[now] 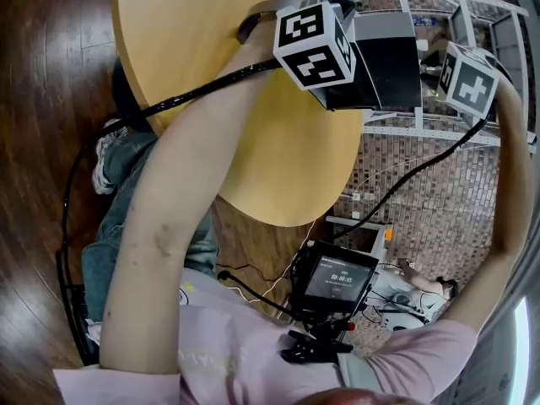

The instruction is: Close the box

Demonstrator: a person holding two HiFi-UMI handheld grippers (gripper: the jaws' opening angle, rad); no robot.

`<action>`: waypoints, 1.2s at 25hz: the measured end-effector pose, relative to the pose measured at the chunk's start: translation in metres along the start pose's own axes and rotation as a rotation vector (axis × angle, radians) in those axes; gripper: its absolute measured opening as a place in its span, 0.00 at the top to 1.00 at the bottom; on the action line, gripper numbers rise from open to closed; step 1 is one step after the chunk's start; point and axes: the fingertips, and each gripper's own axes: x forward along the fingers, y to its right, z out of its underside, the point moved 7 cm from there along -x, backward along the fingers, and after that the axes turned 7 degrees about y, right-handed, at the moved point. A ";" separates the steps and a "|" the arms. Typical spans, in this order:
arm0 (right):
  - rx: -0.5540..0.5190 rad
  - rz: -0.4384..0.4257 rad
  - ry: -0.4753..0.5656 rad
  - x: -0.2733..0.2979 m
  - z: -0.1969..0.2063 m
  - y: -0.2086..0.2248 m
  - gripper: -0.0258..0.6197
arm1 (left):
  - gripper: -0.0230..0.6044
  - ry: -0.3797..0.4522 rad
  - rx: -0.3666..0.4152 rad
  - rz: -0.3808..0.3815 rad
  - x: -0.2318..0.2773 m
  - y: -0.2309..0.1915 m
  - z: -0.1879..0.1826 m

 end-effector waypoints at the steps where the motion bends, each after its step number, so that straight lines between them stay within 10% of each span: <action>1: 0.003 0.003 0.000 -0.002 0.003 0.001 0.83 | 0.98 -0.001 0.000 -0.001 0.000 0.000 0.000; 30: -0.046 0.036 0.131 0.017 -0.028 -0.009 0.83 | 0.97 -0.007 0.010 -0.011 -0.004 -0.005 -0.007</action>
